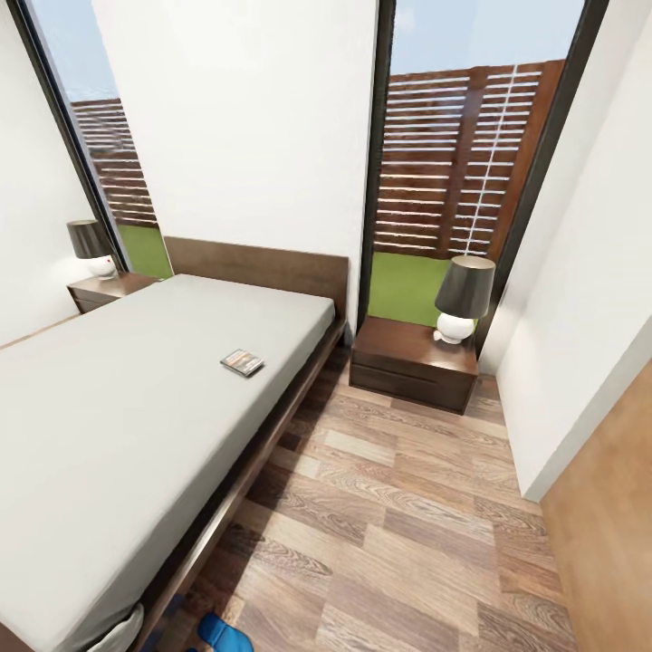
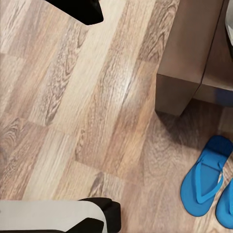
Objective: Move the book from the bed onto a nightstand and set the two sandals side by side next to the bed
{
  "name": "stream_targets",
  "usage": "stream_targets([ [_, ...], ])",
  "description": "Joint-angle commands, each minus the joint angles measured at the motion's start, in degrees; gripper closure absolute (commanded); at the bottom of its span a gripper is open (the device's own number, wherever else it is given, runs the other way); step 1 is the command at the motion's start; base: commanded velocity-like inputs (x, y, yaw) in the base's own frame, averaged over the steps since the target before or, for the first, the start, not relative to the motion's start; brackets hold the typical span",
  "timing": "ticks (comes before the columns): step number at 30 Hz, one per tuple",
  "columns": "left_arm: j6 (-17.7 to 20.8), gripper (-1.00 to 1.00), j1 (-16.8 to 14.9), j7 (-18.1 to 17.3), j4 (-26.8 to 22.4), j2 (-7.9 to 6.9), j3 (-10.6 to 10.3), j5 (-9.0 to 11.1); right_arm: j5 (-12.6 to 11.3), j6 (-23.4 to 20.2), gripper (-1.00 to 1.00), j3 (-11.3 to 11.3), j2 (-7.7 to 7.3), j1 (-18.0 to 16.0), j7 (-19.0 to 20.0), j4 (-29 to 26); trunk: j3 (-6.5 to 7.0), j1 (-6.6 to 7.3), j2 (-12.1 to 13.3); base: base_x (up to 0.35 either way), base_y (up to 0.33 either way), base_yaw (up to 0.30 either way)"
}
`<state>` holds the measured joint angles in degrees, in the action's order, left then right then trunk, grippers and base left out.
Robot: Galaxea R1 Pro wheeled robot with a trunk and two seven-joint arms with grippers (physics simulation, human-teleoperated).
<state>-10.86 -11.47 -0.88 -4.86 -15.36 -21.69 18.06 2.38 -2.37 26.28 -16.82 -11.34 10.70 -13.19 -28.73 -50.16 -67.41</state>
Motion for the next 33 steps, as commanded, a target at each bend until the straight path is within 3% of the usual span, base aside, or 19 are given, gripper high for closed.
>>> stream_targets([
  [1,-0.2,-1.00,0.0,-0.1,0.0,-0.02,-0.5,0.6,0.3,-1.2,-1.00,0.3,0.03,-0.7,0.4,-0.1,-0.06,0.00,0.0,0.000,0.000,0.000],
  [5,-0.1,-1.00,0.0,0.0,0.0,-0.02,-0.5,0.6,0.3,-3.4,-1.00,-1.4,0.12,-2.6,0.5,-0.3,-0.06,0.00,0.0,0.000,0.000,0.000],
  [8,-0.1,-1.00,0.0,0.0,0.0,-0.02,-0.6,0.5,0.3,-5.1,-1.00,-4.6,0.92,-4.1,0.6,-0.4,-0.06,0.00,0.0,0.000,0.000,0.000],
  [9,-0.1,-1.00,0.0,0.0,0.0,-0.02,-0.6,0.5,0.3,-5.1,-1.00,-4.6,0.92,-4.1,0.6,-0.4,-0.06,0.00,0.0,0.000,0.000,0.000],
  [13,-0.1,-1.00,0.0,0.0,0.0,0.27,-1.1,0.5,0.3,-6.0,-1.00,-9.5,2.95,-5.2,0.8,-0.4,-0.06,0.00,0.0,0.000,0.000,0.000],
  [14,-0.1,-1.00,0.0,0.0,0.0,0.27,-1.1,0.5,0.3,-6.0,-1.00,-9.5,2.95,-5.2,0.8,-0.4,-0.06,0.00,0.0,0.000,0.000,0.000],
  [18,-0.1,-1.00,0.0,0.0,0.0,0.65,-2.2,0.5,0.3,-6.0,-1.00,-13.8,4.12,-5.6,2.6,-0.4,-0.06,0.00,0.0,0.000,0.000,0.000],
  [23,-0.1,-1.00,0.0,0.0,0.0,0.94,-3.1,0.5,0.1,-5.9,-1.00,-15.5,4.44,-5.8,6.0,-0.4,-0.06,0.00,0.0,0.000,0.000,0.000],
  [33,-0.1,-1.00,0.0,0.0,0.0,1.29,-3.9,0.5,-0.1,-5.7,-1.00,-16.4,4.53,-5.9,10.8,-0.5,-0.06,0.00,0.0,0.000,0.000,-0.047],
])
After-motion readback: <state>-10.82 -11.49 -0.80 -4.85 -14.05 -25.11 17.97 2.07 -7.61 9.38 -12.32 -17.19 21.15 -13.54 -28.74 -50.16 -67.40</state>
